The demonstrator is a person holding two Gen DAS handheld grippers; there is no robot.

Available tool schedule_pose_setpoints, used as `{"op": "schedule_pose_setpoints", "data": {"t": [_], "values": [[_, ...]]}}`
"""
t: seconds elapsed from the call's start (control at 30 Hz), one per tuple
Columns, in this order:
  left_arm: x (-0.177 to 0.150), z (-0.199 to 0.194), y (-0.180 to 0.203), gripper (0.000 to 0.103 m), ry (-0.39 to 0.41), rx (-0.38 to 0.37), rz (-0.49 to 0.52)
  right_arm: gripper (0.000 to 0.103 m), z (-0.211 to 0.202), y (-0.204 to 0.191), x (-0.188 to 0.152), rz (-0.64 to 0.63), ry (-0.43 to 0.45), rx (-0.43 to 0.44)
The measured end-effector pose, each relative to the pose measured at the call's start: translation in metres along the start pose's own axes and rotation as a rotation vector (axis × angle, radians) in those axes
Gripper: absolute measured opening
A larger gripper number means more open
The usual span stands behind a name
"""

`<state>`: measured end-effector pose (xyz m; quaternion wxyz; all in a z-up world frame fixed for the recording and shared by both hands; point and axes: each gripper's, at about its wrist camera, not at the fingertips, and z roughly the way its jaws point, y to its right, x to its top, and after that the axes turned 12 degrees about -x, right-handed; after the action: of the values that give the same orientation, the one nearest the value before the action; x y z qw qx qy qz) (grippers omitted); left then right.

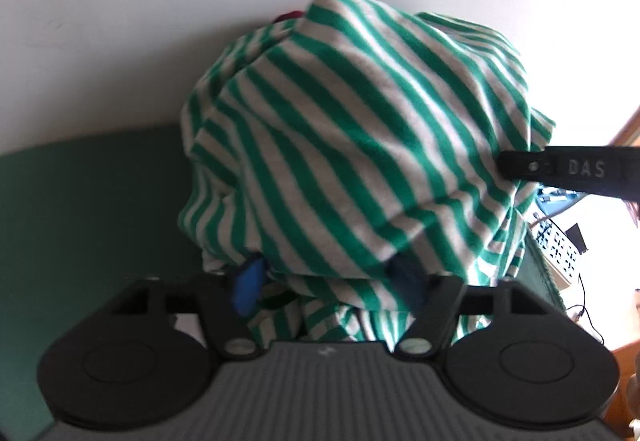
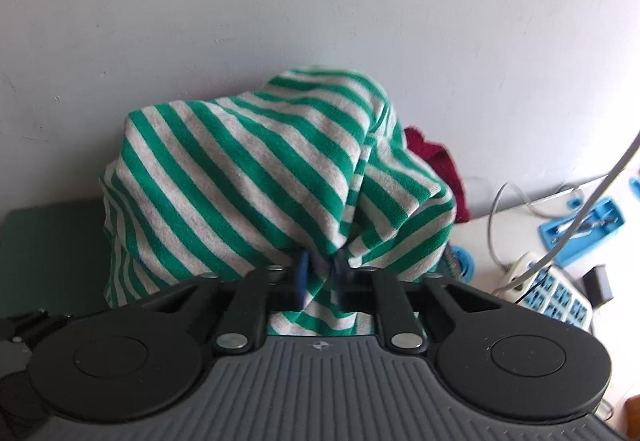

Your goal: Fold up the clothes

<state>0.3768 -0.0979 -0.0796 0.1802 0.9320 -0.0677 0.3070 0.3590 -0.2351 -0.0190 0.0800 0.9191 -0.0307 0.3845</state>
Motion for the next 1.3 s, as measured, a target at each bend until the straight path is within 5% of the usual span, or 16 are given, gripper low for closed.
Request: {"op": "schedule_pose_setpoints", "data": {"t": [0.13,0.27,0.5,0.6,0.67,0.83,0.9,0.93,0.97,1.03,1.1,1.17,1.3], "values": [[-0.006,-0.009,0.021,0.034,0.024,0.029,0.090,0.000,-0.036,0.008,-0.009,-0.033,0.138,-0.035],[-0.017,-0.020,0.046,0.003,0.048,0.116,0.163,0.000,-0.058,0.024,-0.019,-0.003,0.158,-0.008],[-0.033,-0.041,0.056,0.000,0.094,0.221,0.226,0.000,-0.053,0.031,-0.032,0.044,0.100,0.004],[-0.038,-0.054,0.052,0.000,0.103,0.228,0.217,0.026,-0.032,0.025,-0.030,0.071,0.046,0.027],[-0.043,-0.065,0.050,0.000,0.107,0.232,0.213,0.070,-0.022,0.021,-0.028,0.106,0.026,0.040],[-0.063,-0.085,0.037,0.000,0.088,0.235,0.175,0.084,0.006,-0.009,-0.012,0.093,0.021,0.080],[-0.073,-0.088,0.030,0.003,0.072,0.238,0.159,0.064,0.023,-0.023,-0.012,0.057,-0.030,0.061],[-0.078,-0.089,0.027,0.009,0.069,0.256,0.157,0.028,0.024,-0.024,-0.015,0.064,-0.039,0.079],[-0.085,-0.091,0.024,0.016,0.066,0.266,0.160,0.010,0.023,-0.023,-0.018,0.075,-0.046,0.104],[-0.099,-0.096,0.017,0.023,0.061,0.280,0.170,0.003,-0.006,-0.015,-0.031,0.053,0.015,0.169],[-0.114,-0.100,0.011,0.055,0.068,0.301,0.183,0.003,-0.045,-0.004,-0.048,0.006,0.098,0.240],[-0.130,-0.104,0.008,0.068,0.086,0.321,0.199,0.001,-0.079,0.010,-0.072,-0.042,0.110,0.321],[-0.140,-0.098,0.001,0.066,0.060,0.281,0.166,0.000,-0.105,0.026,-0.103,-0.113,0.102,0.302]]}}
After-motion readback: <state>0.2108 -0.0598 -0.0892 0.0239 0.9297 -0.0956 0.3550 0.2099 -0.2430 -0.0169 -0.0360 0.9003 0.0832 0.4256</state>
